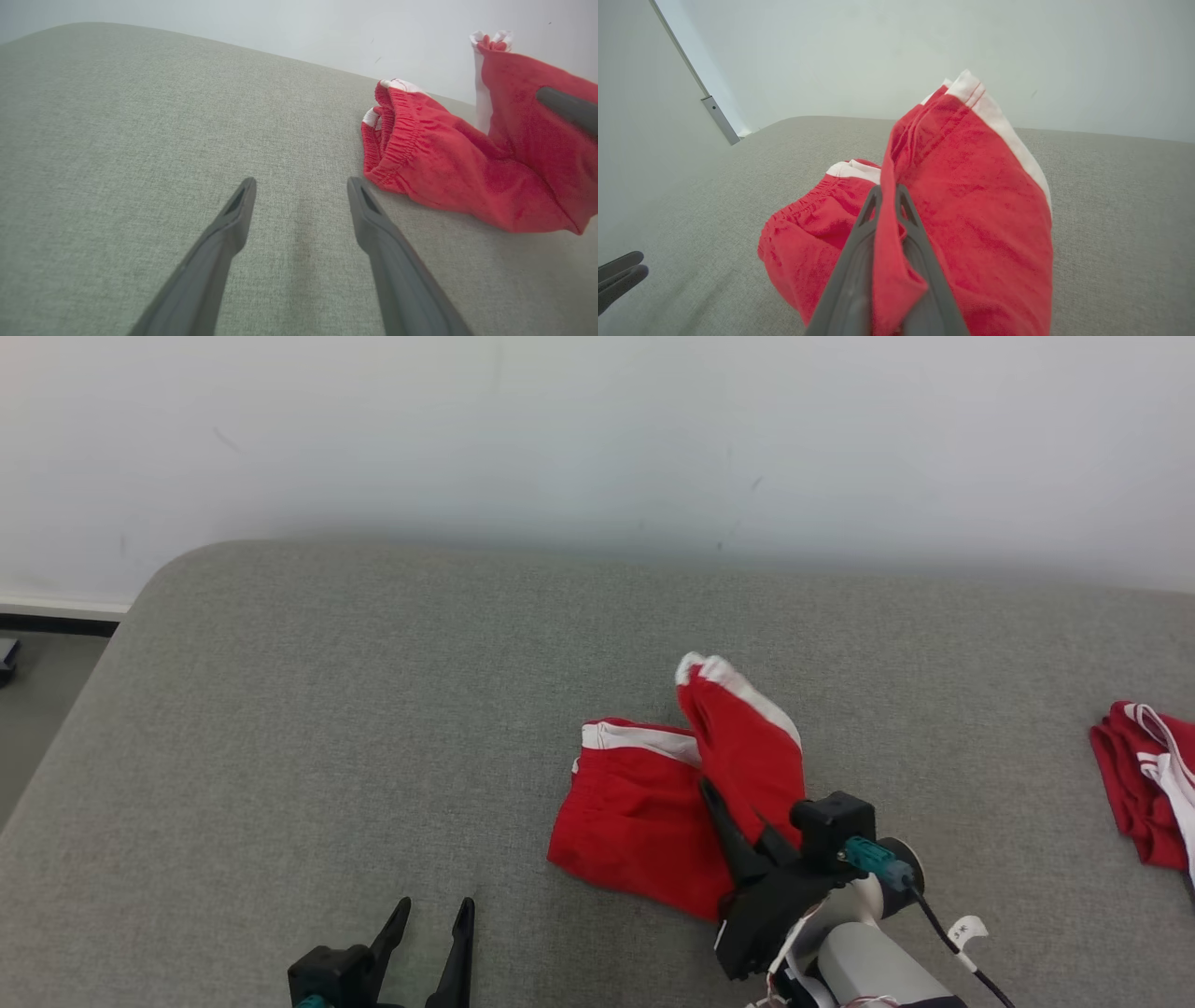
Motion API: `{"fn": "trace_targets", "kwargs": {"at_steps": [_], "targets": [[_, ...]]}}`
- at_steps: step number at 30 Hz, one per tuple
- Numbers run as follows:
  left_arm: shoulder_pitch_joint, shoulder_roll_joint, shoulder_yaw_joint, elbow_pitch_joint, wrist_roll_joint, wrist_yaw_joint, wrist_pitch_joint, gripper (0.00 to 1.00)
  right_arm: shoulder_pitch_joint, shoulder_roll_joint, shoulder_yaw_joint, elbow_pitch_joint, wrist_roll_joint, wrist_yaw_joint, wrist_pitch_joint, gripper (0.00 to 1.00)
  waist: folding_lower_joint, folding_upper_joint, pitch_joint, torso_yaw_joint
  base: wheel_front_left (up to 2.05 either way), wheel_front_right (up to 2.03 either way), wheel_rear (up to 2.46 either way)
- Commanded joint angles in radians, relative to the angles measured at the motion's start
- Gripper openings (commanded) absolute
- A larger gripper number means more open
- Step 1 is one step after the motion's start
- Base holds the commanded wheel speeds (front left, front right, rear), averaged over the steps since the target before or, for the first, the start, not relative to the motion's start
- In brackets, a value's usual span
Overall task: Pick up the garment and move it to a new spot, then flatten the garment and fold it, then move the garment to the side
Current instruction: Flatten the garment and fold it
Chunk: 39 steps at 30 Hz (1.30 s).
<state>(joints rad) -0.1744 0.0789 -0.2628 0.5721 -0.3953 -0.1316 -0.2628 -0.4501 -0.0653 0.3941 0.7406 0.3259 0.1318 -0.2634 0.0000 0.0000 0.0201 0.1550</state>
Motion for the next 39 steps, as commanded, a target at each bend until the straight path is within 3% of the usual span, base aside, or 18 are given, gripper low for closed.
{"fn": "trace_targets", "kwargs": {"at_steps": [1, 10, 11, 12, 13, 18, 22, 33, 39], "targets": [[-0.008, 0.000, -0.002, -0.003, 0.014, 0.002, -0.003, 1.00, -0.016, 0.009, 0.024, 0.012, 0.011, -0.003, -0.001, 0.00, 0.0000, 0.0000, 0.006, 0.016, 0.00, 0.00, 0.00], [-0.016, 0.004, -0.012, -0.005, 0.024, 0.002, -0.002, 1.00, -0.066, 0.015, 0.180, 0.033, 0.118, -0.003, -0.001, 0.00, 0.0000, 0.0000, 0.011, 0.050, 0.00, 0.00, 0.00], [-0.016, 0.005, -0.012, -0.006, 0.027, 0.002, -0.003, 1.00, -0.066, 0.016, 0.193, 0.030, 0.132, -0.003, -0.001, 0.21, 0.0000, 0.0000, 0.011, 0.050, 0.00, 0.00, 0.00], [-0.016, 0.005, -0.011, -0.007, 0.029, 0.002, -0.002, 1.00, -0.070, 0.016, 0.206, 0.022, 0.146, -0.003, -0.001, 0.49, 0.0000, 0.0000, 0.011, 0.050, 0.00, 0.00, 0.00], [-0.017, 0.005, -0.010, -0.007, 0.031, 0.002, -0.002, 1.00, -0.071, 0.015, 0.213, 0.014, 0.161, -0.003, -0.001, 1.00, 0.0000, 0.0000, 0.011, 0.049, 0.00, 0.00, 0.00], [-0.009, 0.006, 0.002, -0.011, 0.039, 0.002, -0.003, 1.00, -0.061, 0.015, 0.217, -0.056, 0.198, -0.003, -0.001, 1.00, 0.0000, 0.0000, 0.006, 0.031, 0.00, 0.00, 0.00], [0.002, 0.007, 0.020, -0.014, 0.050, 0.002, -0.003, 1.00, -0.035, 0.014, 0.158, -0.071, 0.153, -0.003, -0.001, 1.00, 0.0000, 0.0000, -0.002, 0.012, 0.00, 0.00, 0.00], [0.041, 0.001, 0.122, -0.068, 0.149, 0.012, -0.003, 1.00, 0.146, 0.015, -0.263, -0.141, -0.140, -0.003, -0.001, 1.00, 0.0000, 0.0000, -0.018, -0.070, 0.00, 0.00, 0.00], [0.073, -0.004, 0.170, -0.105, 0.207, 0.016, -0.002, 1.00, 0.241, 0.016, -0.396, -0.187, -0.210, -0.003, -0.001, 1.00, 0.0000, 0.0000, -0.028, -0.108, 0.00, 0.00, 0.00]]}}
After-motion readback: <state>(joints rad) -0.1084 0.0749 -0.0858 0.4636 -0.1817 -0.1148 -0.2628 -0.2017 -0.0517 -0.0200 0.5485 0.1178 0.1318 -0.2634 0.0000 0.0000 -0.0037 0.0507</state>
